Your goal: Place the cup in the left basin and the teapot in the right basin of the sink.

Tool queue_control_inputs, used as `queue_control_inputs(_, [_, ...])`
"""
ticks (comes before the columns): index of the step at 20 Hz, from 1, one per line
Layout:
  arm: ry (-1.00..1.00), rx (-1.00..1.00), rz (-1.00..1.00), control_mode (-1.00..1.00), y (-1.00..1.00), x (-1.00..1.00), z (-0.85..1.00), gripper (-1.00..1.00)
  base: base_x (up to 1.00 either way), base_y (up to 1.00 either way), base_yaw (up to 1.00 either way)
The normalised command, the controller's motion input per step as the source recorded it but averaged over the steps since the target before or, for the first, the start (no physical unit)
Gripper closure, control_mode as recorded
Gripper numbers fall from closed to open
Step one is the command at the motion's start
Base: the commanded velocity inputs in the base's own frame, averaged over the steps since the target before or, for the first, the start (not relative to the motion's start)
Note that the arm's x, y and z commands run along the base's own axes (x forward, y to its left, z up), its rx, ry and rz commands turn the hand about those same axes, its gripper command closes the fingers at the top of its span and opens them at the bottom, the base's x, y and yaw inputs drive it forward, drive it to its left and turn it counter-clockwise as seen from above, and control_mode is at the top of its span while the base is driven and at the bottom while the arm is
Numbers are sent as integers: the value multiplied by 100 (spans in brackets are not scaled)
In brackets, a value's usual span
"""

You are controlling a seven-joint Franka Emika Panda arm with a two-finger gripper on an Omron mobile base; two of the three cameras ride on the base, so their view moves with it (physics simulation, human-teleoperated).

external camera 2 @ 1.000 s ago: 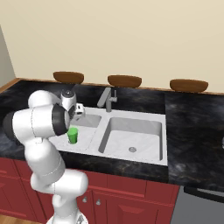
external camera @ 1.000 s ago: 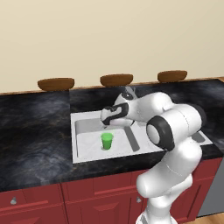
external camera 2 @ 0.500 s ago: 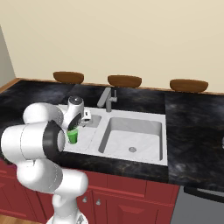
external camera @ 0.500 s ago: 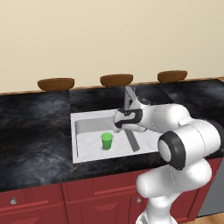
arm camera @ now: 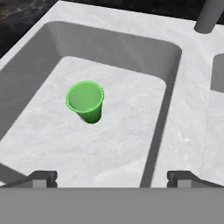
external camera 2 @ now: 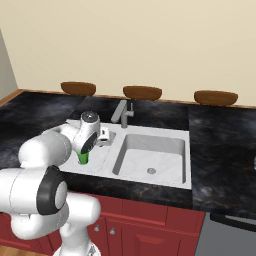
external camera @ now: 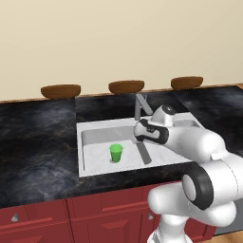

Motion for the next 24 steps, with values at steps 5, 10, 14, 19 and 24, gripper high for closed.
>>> queue_control_inputs(5, [3,0,-14,-100,-20,-4,46,-100,0,0,0])
queue_control_inputs(10, [6,0,-16,-100,-20,-1,49,-100,0,0,0])
queue_control_inputs(14, [4,0,-13,-100,-26,-6,36,-100,0,0,0])
queue_control_inputs(19, [1,0,-8,-100,-31,-18,24,-100,0,0,0])
queue_control_inputs(24, [0,0,-2,-100,-26,-36,9,-100,0,0,0])
